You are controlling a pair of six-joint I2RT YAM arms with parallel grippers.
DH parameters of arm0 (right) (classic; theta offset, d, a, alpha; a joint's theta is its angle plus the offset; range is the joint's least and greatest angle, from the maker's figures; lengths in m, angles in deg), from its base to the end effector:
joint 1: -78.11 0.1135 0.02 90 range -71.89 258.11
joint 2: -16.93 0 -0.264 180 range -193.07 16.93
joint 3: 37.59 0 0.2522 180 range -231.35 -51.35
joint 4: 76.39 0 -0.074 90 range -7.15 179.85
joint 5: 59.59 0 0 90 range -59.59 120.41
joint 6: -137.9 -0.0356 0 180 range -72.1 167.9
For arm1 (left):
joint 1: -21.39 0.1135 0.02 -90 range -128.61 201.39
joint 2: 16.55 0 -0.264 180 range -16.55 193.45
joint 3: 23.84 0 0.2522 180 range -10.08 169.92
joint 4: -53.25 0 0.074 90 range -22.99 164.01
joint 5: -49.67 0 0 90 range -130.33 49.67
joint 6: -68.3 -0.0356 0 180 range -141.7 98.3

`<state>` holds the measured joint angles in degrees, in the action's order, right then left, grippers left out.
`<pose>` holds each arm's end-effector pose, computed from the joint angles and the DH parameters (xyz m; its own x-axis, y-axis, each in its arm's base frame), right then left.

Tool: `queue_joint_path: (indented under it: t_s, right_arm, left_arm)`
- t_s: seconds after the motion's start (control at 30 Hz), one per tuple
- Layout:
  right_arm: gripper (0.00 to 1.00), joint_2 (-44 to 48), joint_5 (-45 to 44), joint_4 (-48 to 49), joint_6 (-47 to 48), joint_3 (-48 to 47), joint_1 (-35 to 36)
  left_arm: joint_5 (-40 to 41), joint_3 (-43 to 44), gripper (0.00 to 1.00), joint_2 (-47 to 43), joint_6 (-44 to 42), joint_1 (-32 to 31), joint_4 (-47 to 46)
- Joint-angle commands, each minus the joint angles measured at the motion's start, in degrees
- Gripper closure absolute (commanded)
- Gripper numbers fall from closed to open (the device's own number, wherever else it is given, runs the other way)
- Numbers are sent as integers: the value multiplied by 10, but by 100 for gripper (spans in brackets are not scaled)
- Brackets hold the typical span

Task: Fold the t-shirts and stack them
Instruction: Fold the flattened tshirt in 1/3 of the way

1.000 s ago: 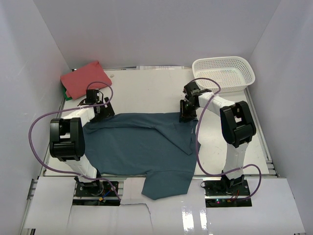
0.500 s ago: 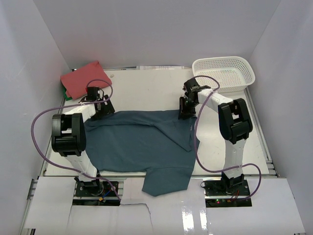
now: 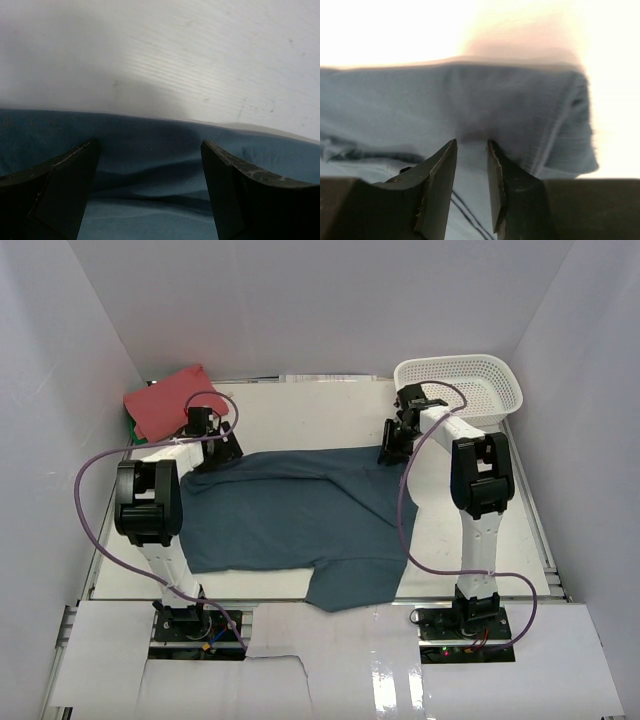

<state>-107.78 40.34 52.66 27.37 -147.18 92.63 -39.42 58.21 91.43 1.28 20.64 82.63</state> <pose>0.4419 0.1208 0.1650 -0.9390 0.1136 -0.3246 0.0156 0.9569 0.2899 0.3907 -0.0045 0.1642 -0.7585 -0.3805 -0.5291 -0.3173 0.9248 -0.2102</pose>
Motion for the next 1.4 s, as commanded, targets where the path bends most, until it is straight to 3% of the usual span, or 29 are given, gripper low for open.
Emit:
queue_joint_path:
  t_s: [0.0,0.4,0.7,1.03,1.37]
  right_arm:
    - [62,-28,-71,-19,25,-7,-47]
    - [63,-53,-117,-48,52,-63,-105]
    - [63,-102,-117,-69,50,-157,-156]
    - [63,-173,-108,-101,40,-272,-165]
    - [61,-104,-119,-96,34,-275,-165]
  left_arm:
    - [-29,-3,7,45,23,-29,23]
    - [-20,73,7,115,73,-110,20]
    - [-24,102,7,132,87,-130,23]
    - [-21,106,7,139,94,-137,24]
    - [-22,147,6,77,88,-137,43]
